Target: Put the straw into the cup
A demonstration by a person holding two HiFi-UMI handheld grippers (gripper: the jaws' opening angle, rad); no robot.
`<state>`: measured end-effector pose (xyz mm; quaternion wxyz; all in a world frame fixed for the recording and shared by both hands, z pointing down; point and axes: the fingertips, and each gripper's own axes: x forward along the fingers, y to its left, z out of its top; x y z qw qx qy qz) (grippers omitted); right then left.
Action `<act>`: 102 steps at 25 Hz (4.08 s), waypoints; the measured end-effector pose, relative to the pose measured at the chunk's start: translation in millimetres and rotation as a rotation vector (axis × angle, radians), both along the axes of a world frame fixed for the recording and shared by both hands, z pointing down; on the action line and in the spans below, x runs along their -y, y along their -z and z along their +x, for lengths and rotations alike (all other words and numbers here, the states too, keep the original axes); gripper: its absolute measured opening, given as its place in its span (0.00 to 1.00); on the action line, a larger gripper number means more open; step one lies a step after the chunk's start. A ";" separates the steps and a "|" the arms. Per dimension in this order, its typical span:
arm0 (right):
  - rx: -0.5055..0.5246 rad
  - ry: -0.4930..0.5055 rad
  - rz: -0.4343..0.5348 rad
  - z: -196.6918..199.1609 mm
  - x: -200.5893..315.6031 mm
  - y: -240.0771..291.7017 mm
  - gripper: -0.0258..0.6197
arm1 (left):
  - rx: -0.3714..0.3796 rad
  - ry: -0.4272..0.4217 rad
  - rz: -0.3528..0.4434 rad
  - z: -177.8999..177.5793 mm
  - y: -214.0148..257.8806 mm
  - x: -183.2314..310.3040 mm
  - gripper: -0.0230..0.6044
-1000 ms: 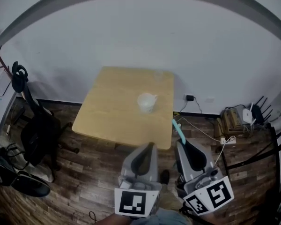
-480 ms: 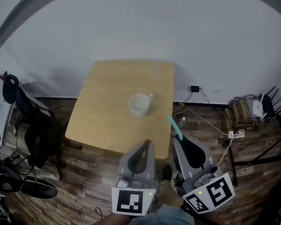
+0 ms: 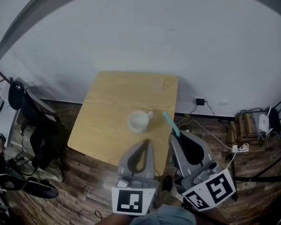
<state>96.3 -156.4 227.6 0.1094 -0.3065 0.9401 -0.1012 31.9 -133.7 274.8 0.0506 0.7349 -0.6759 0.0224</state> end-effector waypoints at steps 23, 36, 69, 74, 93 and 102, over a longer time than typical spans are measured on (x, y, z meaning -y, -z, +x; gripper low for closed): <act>-0.010 0.156 0.080 -97.0 47.4 34.1 0.09 | -0.030 0.146 0.062 -88.9 20.0 39.9 0.06; -0.055 0.145 0.060 -159.7 89.5 21.7 0.09 | -0.102 0.118 0.046 -145.6 6.8 87.3 0.06; -0.174 0.075 -0.238 -209.1 141.2 -144.8 0.10 | -0.241 0.049 -0.267 -192.9 -142.7 133.7 0.06; -0.196 0.059 -0.263 -206.3 141.2 -161.3 0.10 | -0.249 0.043 -0.277 -193.5 -151.0 134.8 0.06; -0.218 0.041 -0.308 -202.4 144.7 -192.5 0.11 | -0.257 0.038 -0.333 -191.8 -175.1 136.7 0.06; -0.227 0.040 -0.307 -204.0 141.1 -186.8 0.16 | -0.246 0.034 -0.311 -193.8 -163.7 135.6 0.06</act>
